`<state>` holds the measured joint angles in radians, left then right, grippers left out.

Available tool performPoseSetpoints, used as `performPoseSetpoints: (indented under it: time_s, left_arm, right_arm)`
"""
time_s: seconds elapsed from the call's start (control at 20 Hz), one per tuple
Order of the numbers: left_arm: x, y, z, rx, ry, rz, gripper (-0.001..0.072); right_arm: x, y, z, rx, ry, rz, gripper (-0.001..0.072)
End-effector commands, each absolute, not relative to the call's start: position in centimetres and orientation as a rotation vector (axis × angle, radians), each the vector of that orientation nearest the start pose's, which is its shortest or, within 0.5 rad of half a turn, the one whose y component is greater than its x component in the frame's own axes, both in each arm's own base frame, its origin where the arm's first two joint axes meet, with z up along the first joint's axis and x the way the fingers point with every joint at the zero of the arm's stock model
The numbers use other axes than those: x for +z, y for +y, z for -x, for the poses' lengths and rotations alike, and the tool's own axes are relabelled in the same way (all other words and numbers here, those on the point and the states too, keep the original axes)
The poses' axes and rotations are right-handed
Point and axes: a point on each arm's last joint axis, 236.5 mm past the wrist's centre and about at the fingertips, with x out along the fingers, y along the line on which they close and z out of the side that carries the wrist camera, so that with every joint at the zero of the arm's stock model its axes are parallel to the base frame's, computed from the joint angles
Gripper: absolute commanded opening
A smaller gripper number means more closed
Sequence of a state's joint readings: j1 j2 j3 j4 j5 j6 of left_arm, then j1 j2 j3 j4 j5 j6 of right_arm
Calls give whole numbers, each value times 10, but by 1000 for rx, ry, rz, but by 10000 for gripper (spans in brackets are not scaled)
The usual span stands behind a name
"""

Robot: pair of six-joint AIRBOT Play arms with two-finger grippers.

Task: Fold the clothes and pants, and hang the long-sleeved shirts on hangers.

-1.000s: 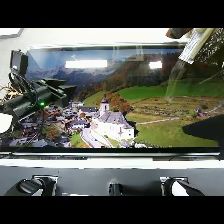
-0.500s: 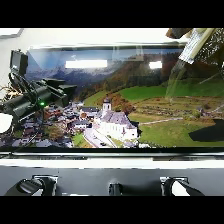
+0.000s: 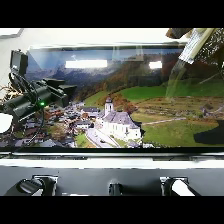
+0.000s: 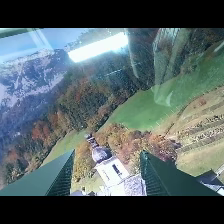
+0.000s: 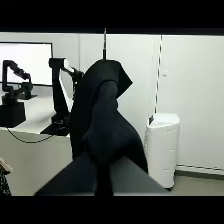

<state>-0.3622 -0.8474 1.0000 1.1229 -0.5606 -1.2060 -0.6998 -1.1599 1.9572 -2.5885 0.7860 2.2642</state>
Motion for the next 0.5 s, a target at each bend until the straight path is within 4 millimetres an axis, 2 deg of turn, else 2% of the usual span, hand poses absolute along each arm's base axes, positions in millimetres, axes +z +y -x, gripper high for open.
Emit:
performPoseSetpoints:
  time_s: [0.0, 0.15, 0.2, 0.25, 0.3, 0.4, 0.45]
  left_arm:
    - [215, -198, -365, -589, 384, -5, 475]
    - [201, -200, -356, -613, 448, -23, 475]
    - [197, -201, -353, -620, 467, -28, 475]
    - [195, -201, -352, -625, 478, -30, 475]
    - [195, -201, -352, -623, 480, -23, 475]
    - [196, -201, -352, -610, 493, 21, 475]
    - [196, -201, -352, -610, 492, 22, 475]
  right_arm:
    - [517, -360, -194, -1365, -196, 51, 22]
    - [509, -357, -186, -1379, -161, 16, 25]
    - [511, -354, -183, -1374, -170, 6, 87]
    - [514, -350, -180, -1374, -180, 4, 196]
    - [518, -346, -175, -1373, -191, 2, 269]
    - [524, -336, -159, -1387, -207, -7, 273]
    - [529, -329, -148, -1397, -220, -18, 252]
